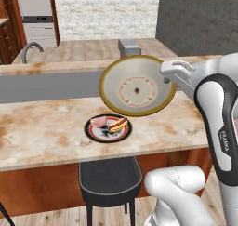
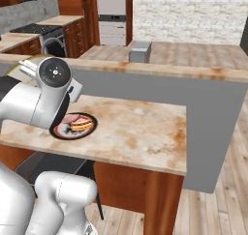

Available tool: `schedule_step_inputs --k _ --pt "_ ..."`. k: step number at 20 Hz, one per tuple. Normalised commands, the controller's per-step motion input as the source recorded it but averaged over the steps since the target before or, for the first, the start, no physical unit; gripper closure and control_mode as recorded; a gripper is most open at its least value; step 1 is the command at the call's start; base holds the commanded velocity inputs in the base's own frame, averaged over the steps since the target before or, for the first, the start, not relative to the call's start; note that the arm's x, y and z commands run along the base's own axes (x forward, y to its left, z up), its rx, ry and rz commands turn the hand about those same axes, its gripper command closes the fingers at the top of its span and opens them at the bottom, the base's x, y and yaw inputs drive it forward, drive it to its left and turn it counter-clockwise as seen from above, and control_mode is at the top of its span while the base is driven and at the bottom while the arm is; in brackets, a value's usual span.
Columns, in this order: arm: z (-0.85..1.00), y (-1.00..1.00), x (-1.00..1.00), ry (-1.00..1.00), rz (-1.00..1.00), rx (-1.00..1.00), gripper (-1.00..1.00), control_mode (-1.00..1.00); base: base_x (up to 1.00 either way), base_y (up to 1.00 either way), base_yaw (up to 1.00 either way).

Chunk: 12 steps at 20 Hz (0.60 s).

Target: Take the smaller bowl and place it next to the appetizer plate on the dining counter , and place the larger bowl next to the plate with cooked food.

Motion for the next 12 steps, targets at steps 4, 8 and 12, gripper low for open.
schedule_step_inputs --k 4,8,12 --pt "-0.06 0.08 0.03 0.00 -0.04 0.00 1.00 -1.00 0.00 0.34 -0.11" --pt "-0.31 -0.02 0.09 0.00 -0.16 0.00 1.00 -1.00 0.00 0.00 0.00" --pt "-0.58 -0.33 0.00 0.00 -0.13 0.03 1.00 -1.00 0.00 0.00 0.00"
